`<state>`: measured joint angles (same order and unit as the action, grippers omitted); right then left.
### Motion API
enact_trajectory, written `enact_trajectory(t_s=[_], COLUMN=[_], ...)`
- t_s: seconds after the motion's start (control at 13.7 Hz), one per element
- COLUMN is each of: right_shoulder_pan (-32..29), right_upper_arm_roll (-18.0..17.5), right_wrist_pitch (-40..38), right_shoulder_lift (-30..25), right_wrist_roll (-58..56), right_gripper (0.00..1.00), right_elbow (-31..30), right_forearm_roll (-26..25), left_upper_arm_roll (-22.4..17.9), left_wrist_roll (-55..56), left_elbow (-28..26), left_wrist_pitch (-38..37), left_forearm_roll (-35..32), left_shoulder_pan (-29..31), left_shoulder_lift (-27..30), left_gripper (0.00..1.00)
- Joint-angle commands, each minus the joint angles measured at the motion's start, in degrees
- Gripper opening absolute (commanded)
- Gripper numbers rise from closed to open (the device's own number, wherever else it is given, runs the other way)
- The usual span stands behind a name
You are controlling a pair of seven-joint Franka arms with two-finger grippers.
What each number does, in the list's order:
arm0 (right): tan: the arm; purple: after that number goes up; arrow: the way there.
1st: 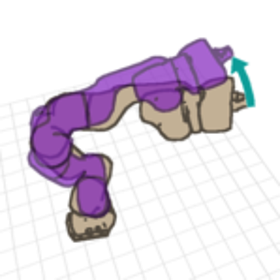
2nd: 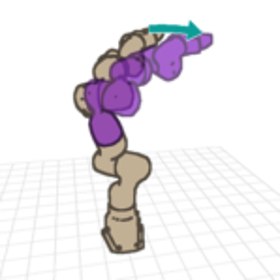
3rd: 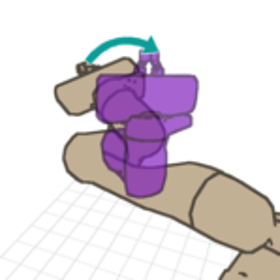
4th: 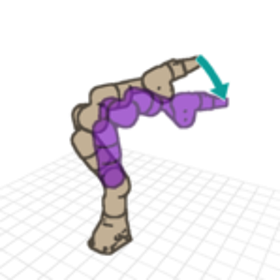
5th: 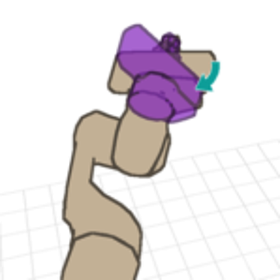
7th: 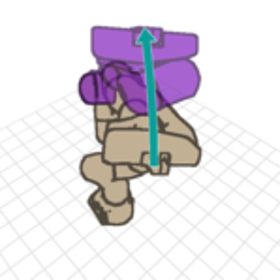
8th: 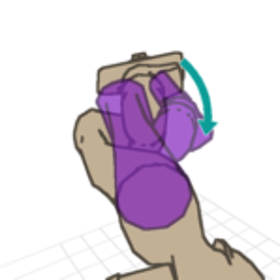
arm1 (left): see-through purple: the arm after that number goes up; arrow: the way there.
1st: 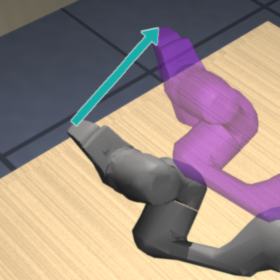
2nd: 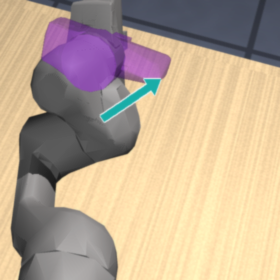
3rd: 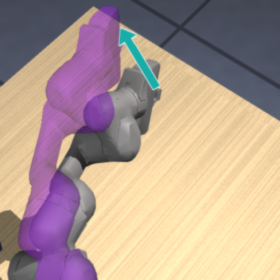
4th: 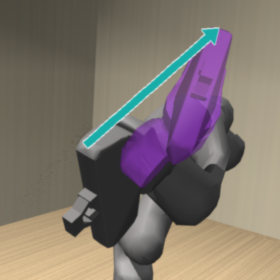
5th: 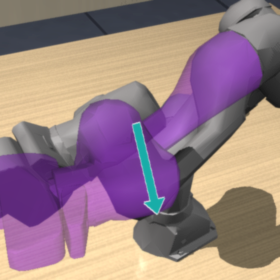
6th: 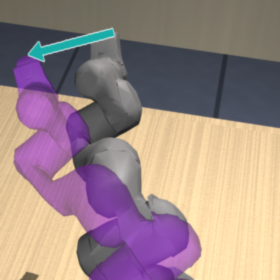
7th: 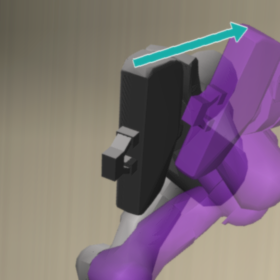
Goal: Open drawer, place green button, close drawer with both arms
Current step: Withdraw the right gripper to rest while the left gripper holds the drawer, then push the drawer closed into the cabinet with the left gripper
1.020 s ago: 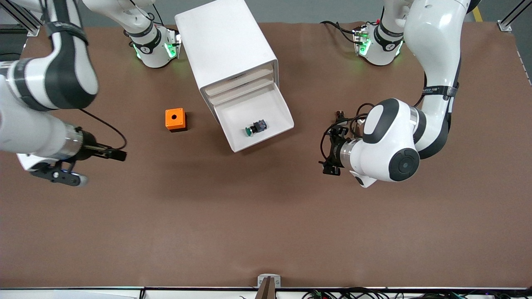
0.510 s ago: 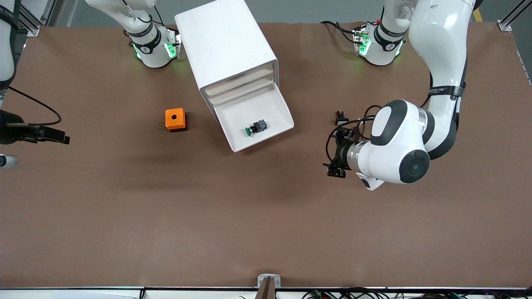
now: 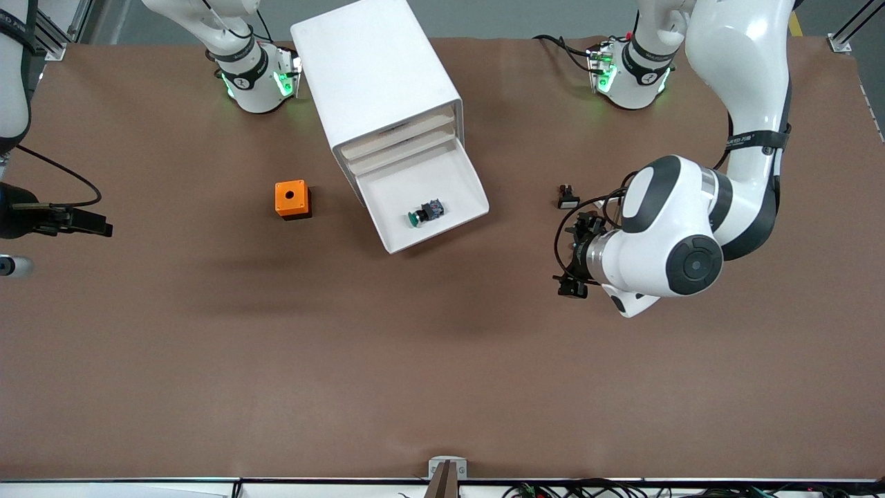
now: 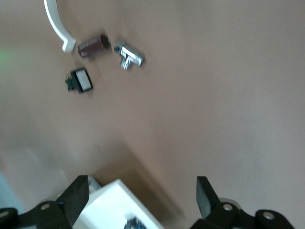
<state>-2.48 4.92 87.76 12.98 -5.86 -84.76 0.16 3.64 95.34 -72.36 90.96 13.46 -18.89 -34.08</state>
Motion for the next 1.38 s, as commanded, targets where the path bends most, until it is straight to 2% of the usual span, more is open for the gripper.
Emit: enact_trajectory(t_s=[0.0,0.22,0.51,0.73,0.87,1.02,1.31], right_shoulder_pan=[-0.1,0.3,0.2,-0.4,0.9,2.3,1.9], right_upper_arm_roll=[-0.4,-0.5,-0.3,-0.3,-0.5,-0.5,-0.3], right_wrist_pitch=[-0.2,-0.3,-5.1,-9.3,-11.8,-12.0,-11.8], right_shoulder_lift=[-0.8,-0.7,-0.2,-1.3,-3.3,-3.9,-6.7], right_wrist_roll=[0.3,1.1,4.0,3.6,4.1,4.5,4.5], right_gripper=[1.00,1.00,1.00,1.00,1.00,1.00,1.00], right_elbow=[-0.1,0.6,8.1,10.0,9.7,9.8,8.0], right_forearm_roll=[-0.9,-1.1,-1.3,-0.2,-2.8,-3.8,-0.6], left_upper_arm_roll=[0.2,0.3,1.5,1.3,1.6,1.6,1.6], left_wrist_roll=[-2.3,-14.3,-36.9,-36.9,-37.9,-38.0,-36.8], left_elbow=[-0.9,-0.7,-1.1,-2.0,-2.5,-3.1,-9.5], left_wrist_pitch=[2.2,4.0,13.0,23.5,25.6,28.2,36.9], left_forearm_roll=[-3.5,-7.1,-7.3,-8.1,-8.5,-8.2,-7.7], left_shoulder_pan=[-0.4,-0.4,-4.5,-12.2,-13.5,-17.4,-22.6], left_shoulder_lift=[1.7,2.8,-0.2,-5.0,-8.4,-10.1,-11.7], left_gripper=[0.99,0.99,0.99,0.99,0.99,0.99,0.99])
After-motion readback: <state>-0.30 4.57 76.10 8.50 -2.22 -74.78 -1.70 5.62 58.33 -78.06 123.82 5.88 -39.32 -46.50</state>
